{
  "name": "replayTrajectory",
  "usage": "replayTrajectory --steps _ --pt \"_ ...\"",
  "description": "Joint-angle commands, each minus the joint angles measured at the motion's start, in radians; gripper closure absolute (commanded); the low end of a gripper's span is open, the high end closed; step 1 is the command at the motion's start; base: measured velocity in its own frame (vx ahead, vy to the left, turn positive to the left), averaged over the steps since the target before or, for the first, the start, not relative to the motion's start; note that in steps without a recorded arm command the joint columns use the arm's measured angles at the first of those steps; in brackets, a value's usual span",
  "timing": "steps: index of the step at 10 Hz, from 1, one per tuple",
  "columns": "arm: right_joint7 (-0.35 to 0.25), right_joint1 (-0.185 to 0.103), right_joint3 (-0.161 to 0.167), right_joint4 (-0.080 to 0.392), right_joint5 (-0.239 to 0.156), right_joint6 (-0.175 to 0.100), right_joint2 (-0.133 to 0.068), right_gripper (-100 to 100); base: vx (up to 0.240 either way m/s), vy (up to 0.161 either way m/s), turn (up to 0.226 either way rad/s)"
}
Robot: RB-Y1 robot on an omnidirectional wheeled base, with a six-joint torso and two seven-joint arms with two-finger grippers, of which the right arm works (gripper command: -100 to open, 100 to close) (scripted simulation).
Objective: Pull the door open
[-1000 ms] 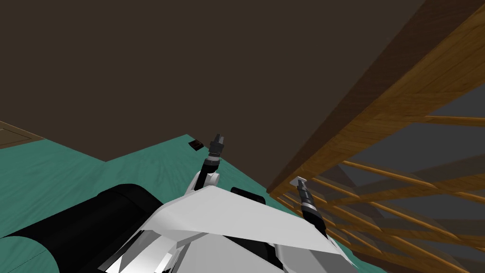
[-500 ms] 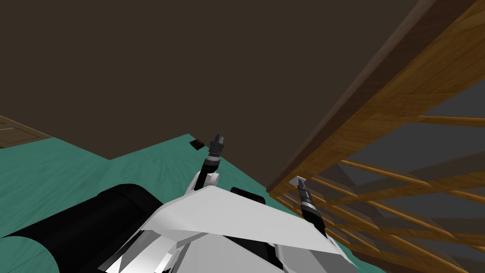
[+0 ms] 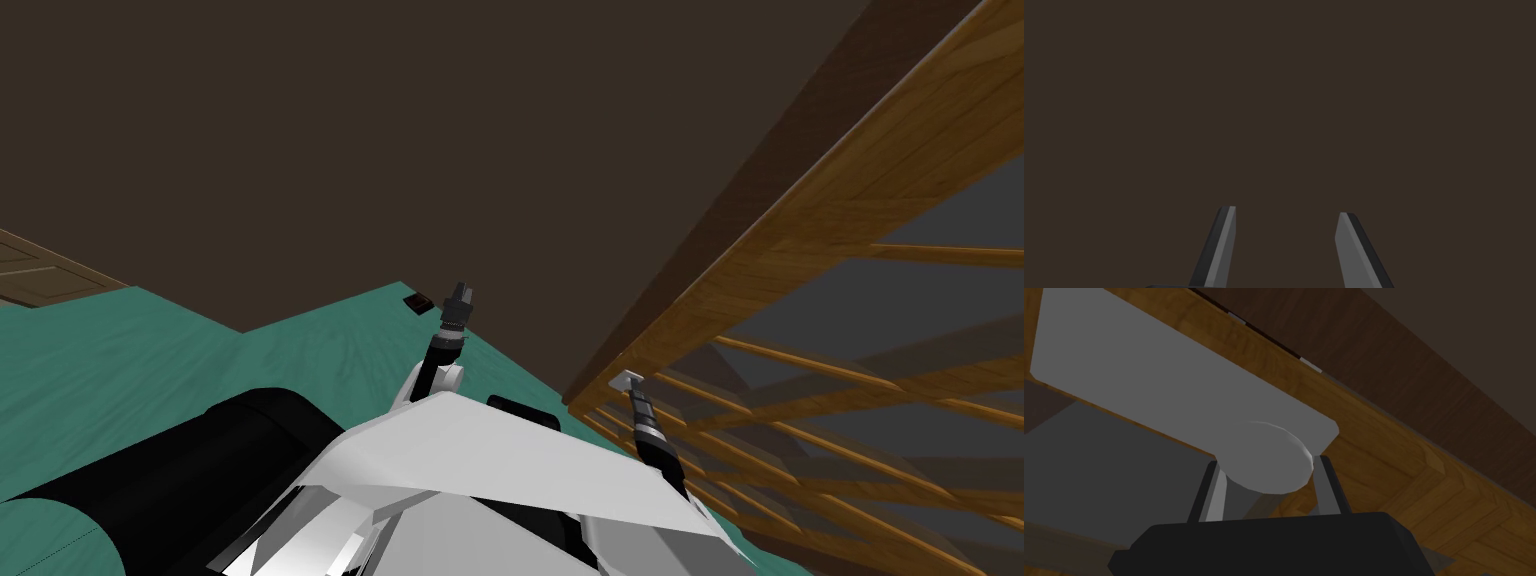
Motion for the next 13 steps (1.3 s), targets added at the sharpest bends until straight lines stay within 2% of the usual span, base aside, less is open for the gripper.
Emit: replayTrajectory --steps 1,2,3,4,8,9,10,11,13 --pt "-0.029 0.0 0.004 0.005 -0.003 0.001 0.003 100 -0.028 -0.013 0.017" --pt "-0.068 -0.003 0.008 0.004 -0.011 0.003 0.004 100 -0.034 -0.009 0.033" --pt "-0.071 -0.003 0.008 0.004 -0.011 0.003 0.004 100 -0.028 -0.011 0.017" --pt "-0.112 -0.005 0.012 0.004 -0.018 0.004 0.004 100 -0.033 -0.015 0.027" --pt "-0.196 -0.009 0.022 0.004 -0.033 0.007 0.005 100 -0.041 -0.017 0.031" --pt "-0.234 -0.011 0.026 0.004 -0.04 0.009 0.006 100 -0.032 -0.011 0.026" --pt "-0.237 -0.011 0.026 0.004 -0.04 0.009 0.006 100 -0.027 -0.013 0.018" --pt "-0.278 -0.014 0.031 0.004 -0.048 0.011 0.006 100 -0.035 -0.013 0.028" --pt "-0.32 -0.016 0.035 0.004 -0.056 0.012 0.007 100 -0.047 -0.02 0.04"
